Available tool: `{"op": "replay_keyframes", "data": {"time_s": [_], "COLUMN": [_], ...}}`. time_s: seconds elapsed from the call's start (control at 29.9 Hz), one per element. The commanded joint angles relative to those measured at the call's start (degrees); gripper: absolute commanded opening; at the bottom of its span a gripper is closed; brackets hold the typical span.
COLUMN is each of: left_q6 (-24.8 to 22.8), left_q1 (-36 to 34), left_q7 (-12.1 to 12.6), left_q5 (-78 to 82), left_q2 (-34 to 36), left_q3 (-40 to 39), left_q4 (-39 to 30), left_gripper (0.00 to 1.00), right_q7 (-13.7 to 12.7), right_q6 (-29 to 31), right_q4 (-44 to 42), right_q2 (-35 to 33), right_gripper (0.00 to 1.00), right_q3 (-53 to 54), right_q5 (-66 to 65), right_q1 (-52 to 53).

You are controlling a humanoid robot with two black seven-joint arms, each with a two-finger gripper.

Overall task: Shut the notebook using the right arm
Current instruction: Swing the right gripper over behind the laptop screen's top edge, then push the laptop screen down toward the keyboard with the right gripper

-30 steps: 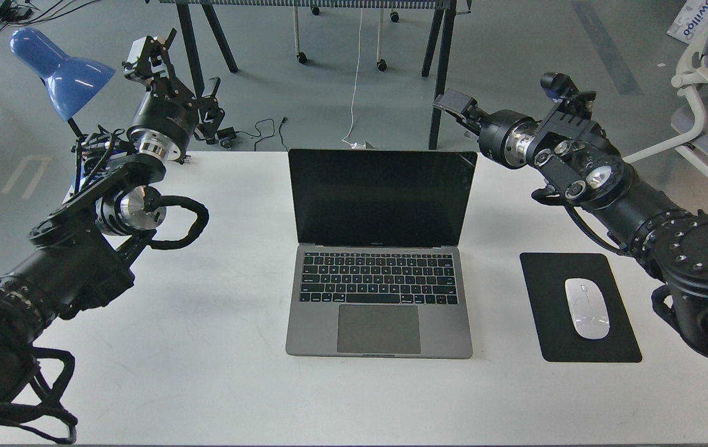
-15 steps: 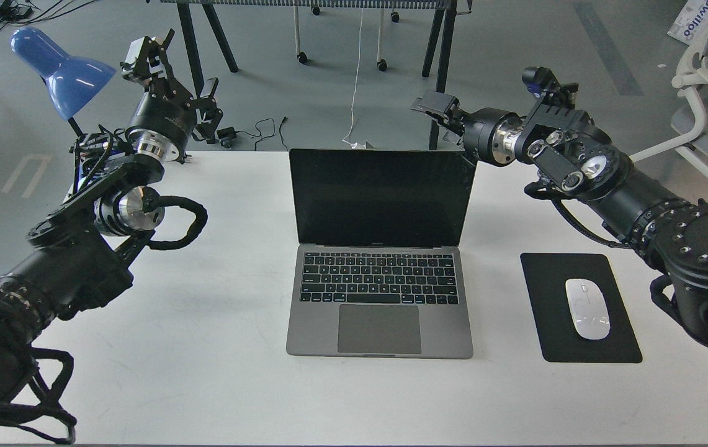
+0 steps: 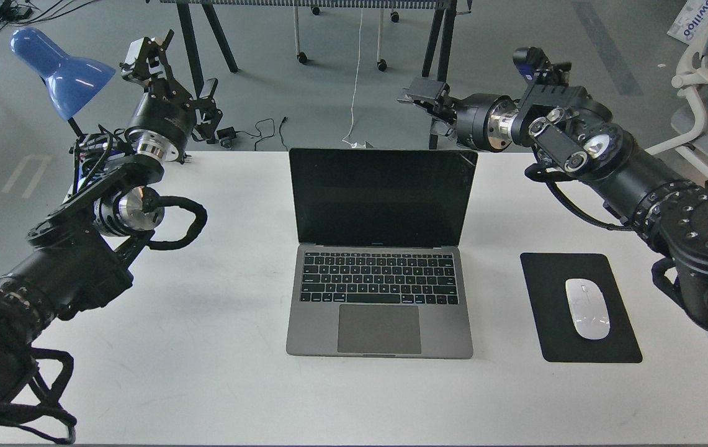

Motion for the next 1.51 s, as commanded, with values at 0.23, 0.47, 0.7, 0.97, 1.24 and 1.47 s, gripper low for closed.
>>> {"op": "replay_keyframes", "data": {"time_s": [0.23,0.47,0.7,0.97,1.24,1.47], "left_q6": [0.01,0.01,0.01,0.01,0.01,0.01], "left_q1": [0.00,-0.09,-0.18,-0.18,-0.18,-0.26], "left_q7": [0.00,0.00,0.00,0.00,0.00,0.00], "left_q5": [-0.04,0.05,-0.04,-0.04,-0.04,0.05], "left_q2": [0.00,0.09,0.09,0.09,0.09,0.09], "left_q3": [-0.01,-0.10,-0.10,-0.19,-0.10,-0.19], "left_q4": [0.10,0.27,0.45,0.45,0.45,0.45], "left_gripper": [1.00,1.00,1.00,1.00,1.00,1.00], "right_q7": [0.08,0.00,0.00,-0.09,0.00,-0.18], "right_q6": [0.02,0.02,0.02,0.02,0.02,0.02], "right_q4": [0.08,3.42,12.37,24.77,31.71,40.15], "right_q2": [0.01,0.01,0.01,-2.97,-6.31,-9.48], "right_gripper": [1.00,1.00,1.00,1.00,1.00,1.00], "right_q3": [-4.64,-5.61,-7.19,-8.42,-8.42,-8.51], "right_q5": [-0.70,-0.88,-2.54,-5.79,-11.68,-17.13], "right_q1": [0.06,0.50,3.84,7.53,7.88,7.62]}}
